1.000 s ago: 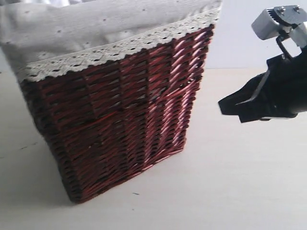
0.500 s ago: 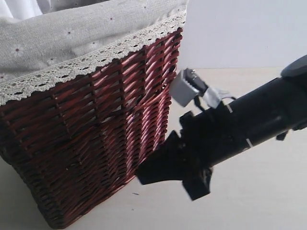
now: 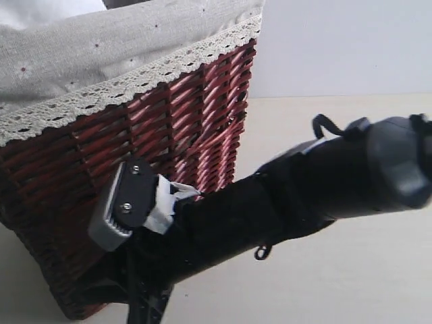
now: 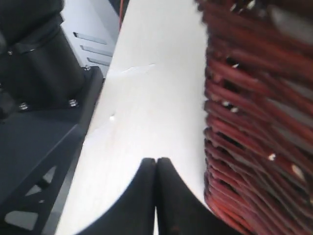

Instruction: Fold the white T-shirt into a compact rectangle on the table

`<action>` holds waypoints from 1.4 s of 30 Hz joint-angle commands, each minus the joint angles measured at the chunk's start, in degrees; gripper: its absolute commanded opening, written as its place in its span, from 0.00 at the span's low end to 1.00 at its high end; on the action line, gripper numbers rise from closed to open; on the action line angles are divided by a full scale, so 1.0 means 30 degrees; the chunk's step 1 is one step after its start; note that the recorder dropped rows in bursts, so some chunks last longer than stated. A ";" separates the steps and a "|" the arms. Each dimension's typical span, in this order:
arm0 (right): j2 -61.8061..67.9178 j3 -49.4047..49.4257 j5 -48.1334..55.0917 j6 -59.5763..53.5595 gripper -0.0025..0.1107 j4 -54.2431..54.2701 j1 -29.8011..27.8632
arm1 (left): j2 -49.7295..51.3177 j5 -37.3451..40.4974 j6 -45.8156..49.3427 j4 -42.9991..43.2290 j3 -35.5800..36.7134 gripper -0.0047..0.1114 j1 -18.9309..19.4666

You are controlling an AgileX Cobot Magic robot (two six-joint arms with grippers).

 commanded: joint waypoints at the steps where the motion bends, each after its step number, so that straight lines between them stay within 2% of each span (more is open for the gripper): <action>1: 0.1596 -0.3287 -0.1380 -0.0401 0.02 0.0726 0.0528 | -0.1217 0.1010 -0.1165 -0.0238 -0.0634 0.04 0.0020; 6: 0.2430 -0.6793 -0.6739 0.1664 0.02 0.0726 0.0528 | -0.2526 0.1241 -0.2567 -0.0238 -0.0634 0.04 0.0020; 9: 0.2662 -0.8627 -0.9711 0.1813 0.02 0.0726 0.0528 | -0.3198 0.1679 -0.5140 0.0515 -0.0525 0.04 0.0020; 13: 0.3614 -1.0824 -1.2924 0.3774 0.02 0.0726 0.0528 | -0.3663 0.3767 -1.0367 0.5294 -0.0301 0.04 0.0020; 18: 0.4858 -1.2215 -1.3660 0.4813 0.02 0.0726 0.0528 | -0.4112 0.4856 -1.7386 1.0429 -0.0348 0.04 0.0020; 22: 0.5036 -1.2286 -1.4315 0.4813 0.02 0.0726 0.0528 | -0.4392 1.0082 -2.1373 1.7600 -0.0348 0.04 0.0020; 24: 0.4685 -1.2286 -1.5679 0.4813 0.02 0.0726 0.0528 | -0.4309 1.1952 -2.2724 1.9647 -0.0348 0.04 0.0020; 30: 0.2574 -1.1609 -1.9926 0.3958 0.02 0.0726 0.0528 | -0.3246 1.3873 -2.3428 2.2965 -0.0348 0.04 0.0020; 35: -0.0540 -0.9110 -2.0062 0.2464 0.02 0.0726 0.0528 | -0.1962 1.5059 -2.3617 2.5861 -0.0348 0.04 0.0020; 42: -0.4555 -0.5254 -2.1164 0.1134 0.02 0.0726 0.0528 | 0.0566 1.7855 -2.3664 2.5476 -0.0348 0.04 0.0020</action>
